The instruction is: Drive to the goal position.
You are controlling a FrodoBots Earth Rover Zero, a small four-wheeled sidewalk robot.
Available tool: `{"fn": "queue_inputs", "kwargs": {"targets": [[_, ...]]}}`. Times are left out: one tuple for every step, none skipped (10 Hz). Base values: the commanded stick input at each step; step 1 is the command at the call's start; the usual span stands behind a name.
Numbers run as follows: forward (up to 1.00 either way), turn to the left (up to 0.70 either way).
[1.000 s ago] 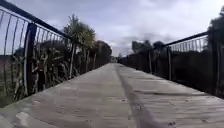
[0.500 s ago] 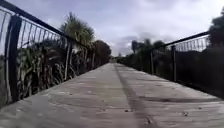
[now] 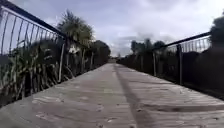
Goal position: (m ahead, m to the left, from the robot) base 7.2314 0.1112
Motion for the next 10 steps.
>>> {"fn": "queue_inputs", "kwargs": {"targets": [[0.70,0.00],[0.70,0.00],[0.70,0.00],[0.70,0.00],[0.70,0.00],[0.70,0.00],[0.70,0.00],[0.70,0.00],[0.70,0.00],[0.70,0.00]]}}
